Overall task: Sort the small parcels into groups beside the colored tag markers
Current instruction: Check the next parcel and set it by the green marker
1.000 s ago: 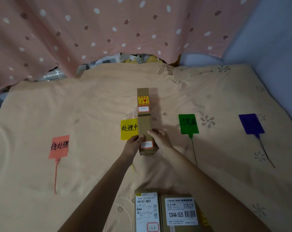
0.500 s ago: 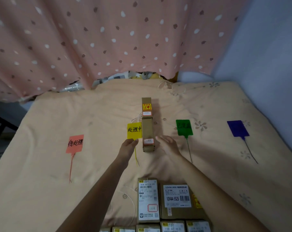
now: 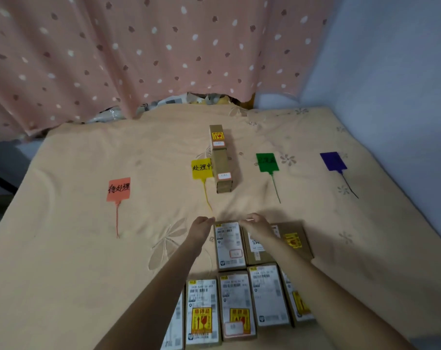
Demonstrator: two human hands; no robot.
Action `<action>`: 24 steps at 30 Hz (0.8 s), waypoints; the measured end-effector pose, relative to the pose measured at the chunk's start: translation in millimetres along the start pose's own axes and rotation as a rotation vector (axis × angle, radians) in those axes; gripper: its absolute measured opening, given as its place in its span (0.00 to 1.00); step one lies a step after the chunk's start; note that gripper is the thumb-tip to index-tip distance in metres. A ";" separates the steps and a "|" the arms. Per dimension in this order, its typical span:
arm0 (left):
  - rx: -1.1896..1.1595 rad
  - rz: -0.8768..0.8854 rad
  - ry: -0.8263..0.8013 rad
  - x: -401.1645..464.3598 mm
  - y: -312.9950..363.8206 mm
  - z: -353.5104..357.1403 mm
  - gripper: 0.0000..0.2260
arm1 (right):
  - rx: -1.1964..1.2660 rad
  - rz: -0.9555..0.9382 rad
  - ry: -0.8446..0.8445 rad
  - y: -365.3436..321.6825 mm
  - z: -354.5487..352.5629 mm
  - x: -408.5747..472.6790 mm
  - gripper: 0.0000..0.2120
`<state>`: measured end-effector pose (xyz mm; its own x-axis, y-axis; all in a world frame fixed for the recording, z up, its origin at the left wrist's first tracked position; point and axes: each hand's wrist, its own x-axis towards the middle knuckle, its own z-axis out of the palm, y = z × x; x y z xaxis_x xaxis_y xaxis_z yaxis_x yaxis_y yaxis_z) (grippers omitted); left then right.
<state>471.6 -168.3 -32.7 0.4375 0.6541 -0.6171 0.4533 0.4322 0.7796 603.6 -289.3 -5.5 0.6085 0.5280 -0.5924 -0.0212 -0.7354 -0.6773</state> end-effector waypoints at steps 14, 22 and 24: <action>0.043 -0.177 -0.011 -9.1 -55.1 15.3 0.11 | -0.320 -0.059 -0.067 17.3 32.5 -10.5 0.23; -0.111 -0.170 -0.012 -9.7 -55.1 10.0 0.05 | -0.315 -0.125 -0.089 8.9 43.1 -6.4 0.30; -0.130 -0.139 0.002 -8.6 -49.9 3.1 0.05 | -0.285 -0.146 -0.099 6.2 41.0 -8.3 0.34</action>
<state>447.6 -197.4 -66.6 0.3757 0.5835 -0.7199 0.4050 0.5953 0.6939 566.0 -280.8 -22.7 0.5084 0.6648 -0.5473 0.2916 -0.7309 -0.6170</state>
